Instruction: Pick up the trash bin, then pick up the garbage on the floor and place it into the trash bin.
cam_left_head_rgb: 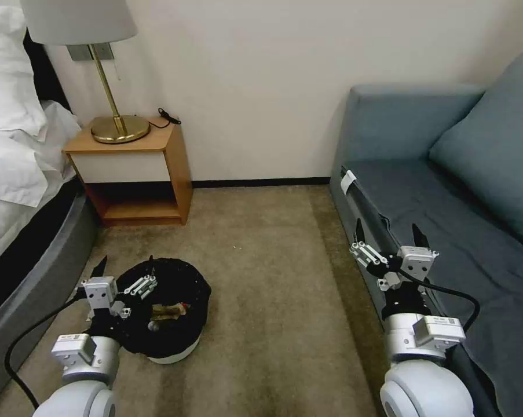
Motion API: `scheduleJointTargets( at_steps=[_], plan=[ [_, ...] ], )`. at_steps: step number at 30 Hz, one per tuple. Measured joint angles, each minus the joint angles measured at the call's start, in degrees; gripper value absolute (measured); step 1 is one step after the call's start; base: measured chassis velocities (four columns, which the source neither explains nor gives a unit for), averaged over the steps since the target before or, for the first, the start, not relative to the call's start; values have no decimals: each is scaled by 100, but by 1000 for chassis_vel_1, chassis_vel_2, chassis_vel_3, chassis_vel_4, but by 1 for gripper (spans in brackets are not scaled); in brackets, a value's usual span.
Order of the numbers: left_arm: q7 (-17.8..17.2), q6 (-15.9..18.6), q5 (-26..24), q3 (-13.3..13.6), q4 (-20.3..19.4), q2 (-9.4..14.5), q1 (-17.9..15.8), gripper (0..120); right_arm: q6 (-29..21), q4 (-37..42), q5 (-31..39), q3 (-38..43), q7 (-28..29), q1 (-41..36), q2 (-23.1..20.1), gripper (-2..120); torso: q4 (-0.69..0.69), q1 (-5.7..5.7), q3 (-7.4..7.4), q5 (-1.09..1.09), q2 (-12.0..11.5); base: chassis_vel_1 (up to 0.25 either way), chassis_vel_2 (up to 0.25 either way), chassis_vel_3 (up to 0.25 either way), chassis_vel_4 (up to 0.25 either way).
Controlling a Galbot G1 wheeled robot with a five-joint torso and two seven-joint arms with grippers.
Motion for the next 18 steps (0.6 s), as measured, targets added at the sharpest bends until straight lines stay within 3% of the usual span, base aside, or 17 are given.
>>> scheduleJointTargets(
  at_steps=[18],
  plan=[
    [4, 0, 0, -1, 3, 0, -1, 100, -4, -4, 7, -1, 0, 5, -3, 100, 0, 0, 0, 0, 0, 0, 0, 0, 0]
  ],
)
